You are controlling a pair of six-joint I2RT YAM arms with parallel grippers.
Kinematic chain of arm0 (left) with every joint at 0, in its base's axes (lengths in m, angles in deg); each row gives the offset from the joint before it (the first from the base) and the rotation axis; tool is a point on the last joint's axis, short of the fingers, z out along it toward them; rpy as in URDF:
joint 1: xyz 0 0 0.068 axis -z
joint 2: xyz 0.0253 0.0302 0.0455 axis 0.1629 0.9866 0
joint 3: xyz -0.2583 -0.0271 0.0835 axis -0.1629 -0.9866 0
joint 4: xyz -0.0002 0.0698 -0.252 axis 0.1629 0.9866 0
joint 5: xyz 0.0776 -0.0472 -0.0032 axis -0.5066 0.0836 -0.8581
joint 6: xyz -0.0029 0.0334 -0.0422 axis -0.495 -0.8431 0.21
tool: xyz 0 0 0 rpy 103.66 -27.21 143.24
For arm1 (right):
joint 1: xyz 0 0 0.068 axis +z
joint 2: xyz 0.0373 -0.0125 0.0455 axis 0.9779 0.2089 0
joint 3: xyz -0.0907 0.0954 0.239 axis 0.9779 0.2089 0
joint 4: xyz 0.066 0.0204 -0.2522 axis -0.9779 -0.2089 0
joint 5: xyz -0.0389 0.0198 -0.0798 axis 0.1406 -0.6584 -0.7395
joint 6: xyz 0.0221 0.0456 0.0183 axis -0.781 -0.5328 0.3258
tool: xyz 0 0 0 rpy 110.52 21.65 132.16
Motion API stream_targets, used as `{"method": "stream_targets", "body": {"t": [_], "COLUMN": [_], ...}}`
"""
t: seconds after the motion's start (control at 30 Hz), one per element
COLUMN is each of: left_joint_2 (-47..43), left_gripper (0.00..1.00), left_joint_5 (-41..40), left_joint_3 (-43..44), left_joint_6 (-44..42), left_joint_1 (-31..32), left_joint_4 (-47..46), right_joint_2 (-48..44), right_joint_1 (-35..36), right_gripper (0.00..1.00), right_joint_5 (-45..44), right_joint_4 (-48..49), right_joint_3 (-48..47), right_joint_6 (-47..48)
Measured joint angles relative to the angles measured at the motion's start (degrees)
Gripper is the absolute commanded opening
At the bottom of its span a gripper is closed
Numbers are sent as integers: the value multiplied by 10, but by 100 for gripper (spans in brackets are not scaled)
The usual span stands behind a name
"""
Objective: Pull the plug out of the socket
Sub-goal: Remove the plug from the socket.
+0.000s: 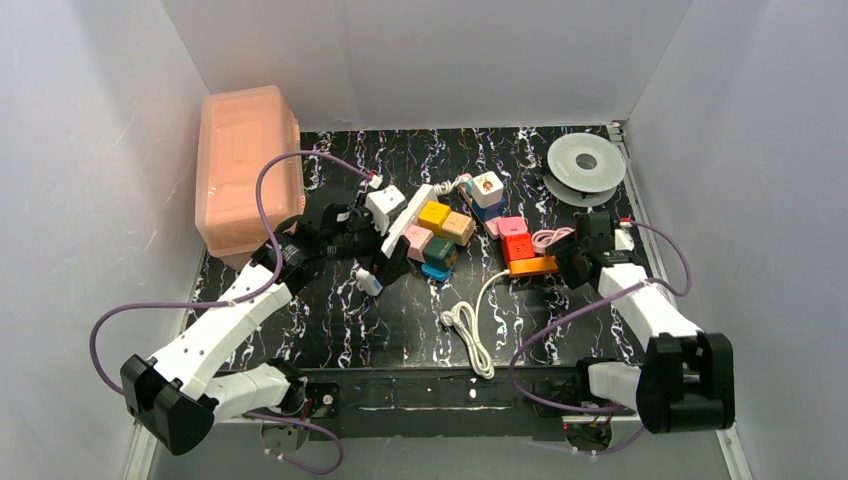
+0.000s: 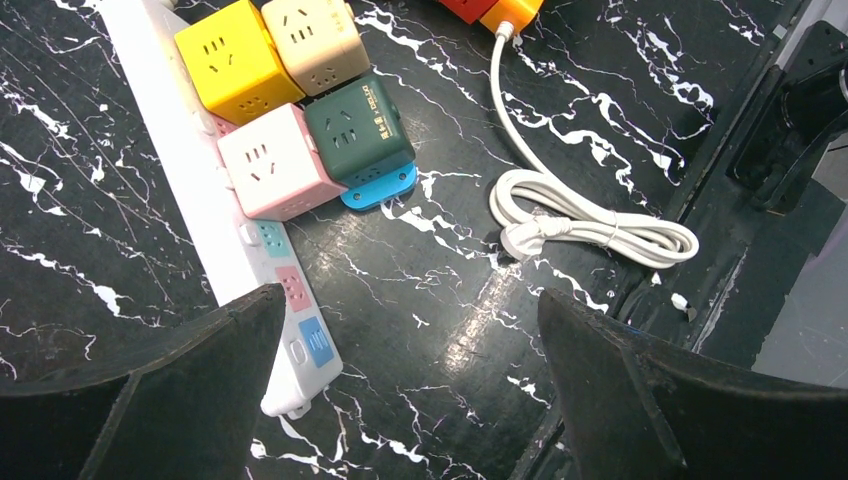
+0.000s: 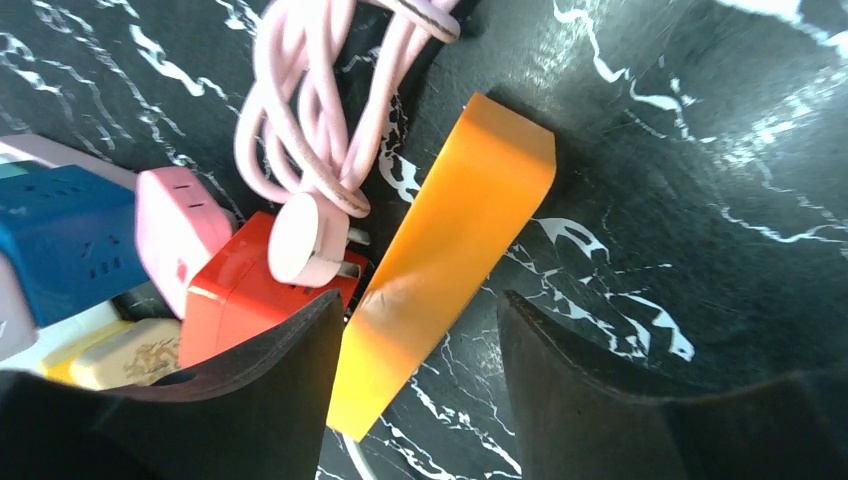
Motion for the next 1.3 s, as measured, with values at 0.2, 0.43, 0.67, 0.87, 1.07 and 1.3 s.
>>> {"method": "stream_targets", "body": {"t": [0.2, 0.43, 0.67, 0.87, 1.07, 1.3], "left_joint_2": [-7, -14, -22, -28, -28, -28], "left_gripper": [98, 98, 98, 98, 98, 98], "left_joint_5": [0, 0, 0, 0, 0, 0], "left_joint_3": [-6, -16, -21, -25, -29, -29], "left_joint_6": [-1, -2, -2, -3, -2, -3], "left_joint_1": [0, 0, 0, 0, 0, 0], "left_joint_4": [2, 2, 2, 2, 2, 2], "right_joint_2": [-62, -26, 6, -13, 21, 62], "right_joint_1": [-22, -34, -38, -41, -49, -50], "right_gripper": [67, 65, 64, 63, 59, 49], "right_joint_5": [-12, -7, -2, -8, 0, 16], "right_joint_4": [-33, -40, -12, -17, -6, 12], "right_joint_3": [0, 3, -11, -12, -19, -19], "right_joint_6": [24, 24, 23, 28, 23, 7]}}
